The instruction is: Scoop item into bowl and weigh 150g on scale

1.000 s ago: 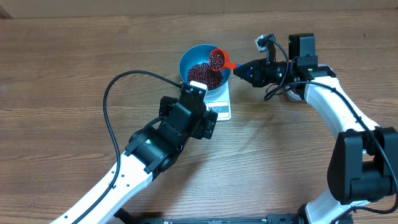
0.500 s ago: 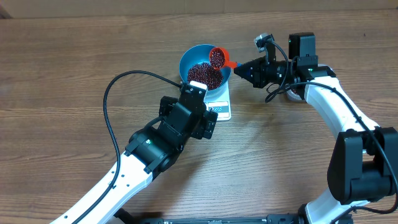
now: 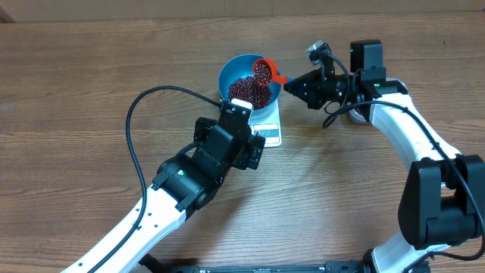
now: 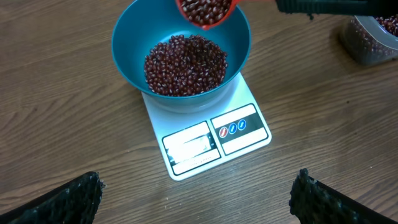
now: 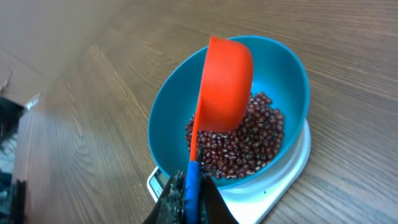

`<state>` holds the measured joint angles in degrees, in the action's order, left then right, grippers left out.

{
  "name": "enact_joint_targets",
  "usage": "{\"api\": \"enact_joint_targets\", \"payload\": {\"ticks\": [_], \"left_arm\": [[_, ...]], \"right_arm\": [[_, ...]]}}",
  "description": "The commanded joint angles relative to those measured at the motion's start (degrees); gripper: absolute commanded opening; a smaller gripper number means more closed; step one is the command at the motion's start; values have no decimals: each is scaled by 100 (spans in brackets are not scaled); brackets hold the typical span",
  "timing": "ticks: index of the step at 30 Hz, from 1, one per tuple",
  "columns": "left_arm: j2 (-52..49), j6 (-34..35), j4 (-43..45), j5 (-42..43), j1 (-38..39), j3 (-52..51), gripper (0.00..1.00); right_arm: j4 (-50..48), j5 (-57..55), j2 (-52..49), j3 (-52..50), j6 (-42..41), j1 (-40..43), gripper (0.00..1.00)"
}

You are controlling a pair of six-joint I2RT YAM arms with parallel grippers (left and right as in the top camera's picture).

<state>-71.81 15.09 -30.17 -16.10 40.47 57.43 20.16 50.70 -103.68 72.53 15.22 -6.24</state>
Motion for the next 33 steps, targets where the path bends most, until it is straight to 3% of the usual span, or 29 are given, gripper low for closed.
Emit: {"api": "enact_joint_targets", "payload": {"ticks": [1,12,33], "left_arm": [[-57,79,15,-81,4,-39,100],[-57,79,15,-81,4,-39,100],[-57,79,13,-81,4,-39,100]], "right_arm": [[-39,33,-61,55,380,-136,4],[-31,-74,-61,55,723,-179,4],[-13,-212,-61,55,3882,-179,4]]}}
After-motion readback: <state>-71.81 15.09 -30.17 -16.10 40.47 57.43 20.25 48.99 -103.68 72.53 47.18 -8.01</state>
